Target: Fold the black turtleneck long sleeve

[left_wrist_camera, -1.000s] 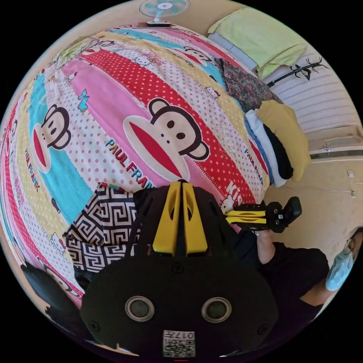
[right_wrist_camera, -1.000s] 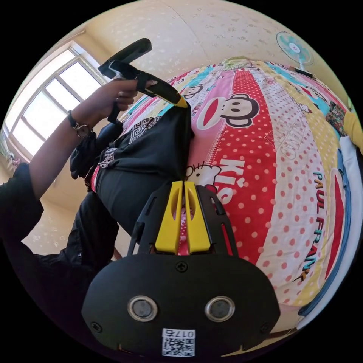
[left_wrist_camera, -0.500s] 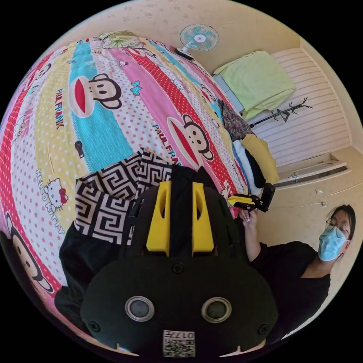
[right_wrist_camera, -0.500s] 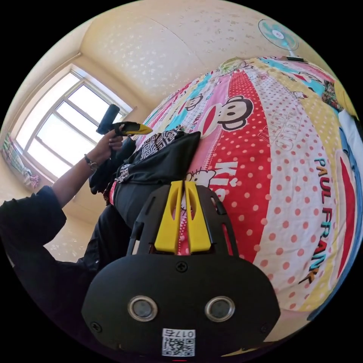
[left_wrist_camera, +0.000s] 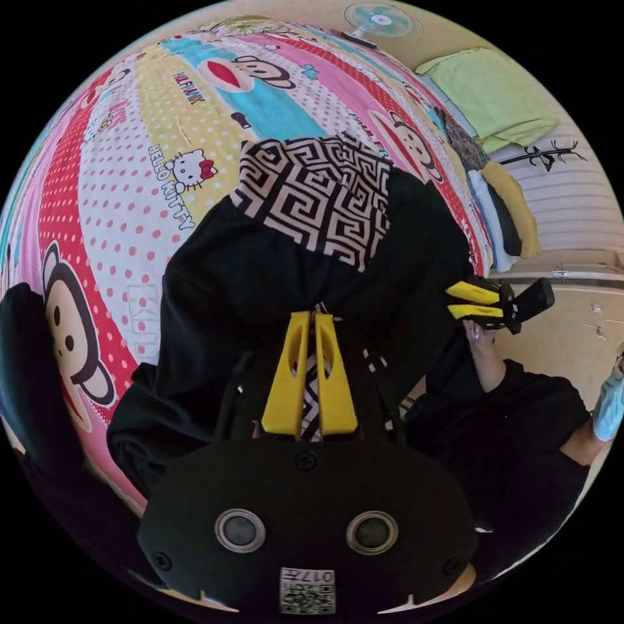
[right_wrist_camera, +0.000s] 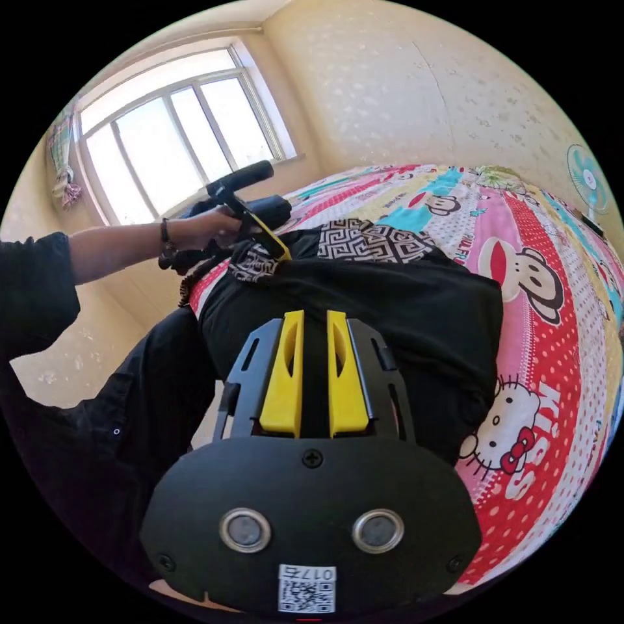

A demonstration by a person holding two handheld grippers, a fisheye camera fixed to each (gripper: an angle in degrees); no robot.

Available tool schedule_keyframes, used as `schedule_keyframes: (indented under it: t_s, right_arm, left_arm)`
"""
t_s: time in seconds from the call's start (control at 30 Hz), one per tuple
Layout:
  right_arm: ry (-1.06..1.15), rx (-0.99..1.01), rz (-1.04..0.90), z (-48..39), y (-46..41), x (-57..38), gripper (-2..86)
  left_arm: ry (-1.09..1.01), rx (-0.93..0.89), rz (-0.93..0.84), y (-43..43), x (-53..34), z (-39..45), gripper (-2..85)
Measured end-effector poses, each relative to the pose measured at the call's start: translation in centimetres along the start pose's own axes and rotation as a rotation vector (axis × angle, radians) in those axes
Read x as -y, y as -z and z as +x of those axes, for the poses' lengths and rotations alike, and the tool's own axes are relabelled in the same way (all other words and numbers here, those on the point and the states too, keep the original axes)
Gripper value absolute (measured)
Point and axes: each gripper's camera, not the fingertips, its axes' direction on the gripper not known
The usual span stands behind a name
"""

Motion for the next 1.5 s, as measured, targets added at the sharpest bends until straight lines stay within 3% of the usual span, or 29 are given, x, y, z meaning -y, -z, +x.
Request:
schedule_keyframes:
  t_s: [0.07,0.33,0.47,0.67,0.73,0.87,0.97,1.03,1.1,1.23,1.4,1.5]
  right_arm:
    - [-0.048,-0.072,-0.153,0.3,-3.0,0.3,3.0]
    - [-0.142,0.054,-0.143,3.3,-3.3,0.0,1.0]
    - [-0.128,0.070,-0.122,3.8,-3.3,-0.3,0.8]
    - [-0.188,0.193,-0.100,6.1,-3.4,-0.7,0.8]
    - [-0.204,0.217,-0.098,6.6,-3.5,-0.7,0.8]
    - [-0.207,0.224,-0.086,6.9,-3.6,-0.9,0.6]
    - [-0.205,0.222,-0.078,7.0,-3.5,-1.0,0.6]
    - [-0.207,0.227,-0.072,7.1,-3.5,-1.1,0.6]
    - [-0.212,0.239,-0.062,7.2,-3.4,-1.3,0.5]
    - [-0.221,0.253,-0.047,7.3,-3.3,-1.5,0.5]
    - [-0.253,0.293,-0.048,7.7,-3.3,-1.6,0.5]
    - [-0.265,0.311,-0.048,7.8,-3.4,-1.6,0.5]
  left_arm:
    - [-0.011,0.050,0.016,1.3,-0.2,0.6,-0.3]
    - [0.121,0.197,0.125,4.2,-3.2,-1.4,-0.9]
    - [0.187,-0.018,0.218,6.3,-7.1,-4.4,-0.1]
    - [0.433,-0.300,0.625,9.0,-23.2,-7.3,6.5]
    - [0.528,-0.248,0.661,8.4,-28.4,-7.1,7.0]
    - [0.712,0.046,0.660,6.2,-36.7,-4.9,13.5]
    - [0.715,-0.028,0.540,2.3,-36.8,-5.9,13.8]
    - [0.728,-0.042,0.534,0.8,-36.5,-6.4,11.1]
    - [0.785,-0.005,0.530,0.6,-37.1,-7.0,1.3]
    - [0.829,0.021,0.594,2.1,-40.5,-6.9,-0.3]
    - [0.983,0.268,0.767,8.4,-48.9,-5.0,-0.6]
    - [0.853,0.374,0.872,13.0,-48.4,-2.3,-0.5]
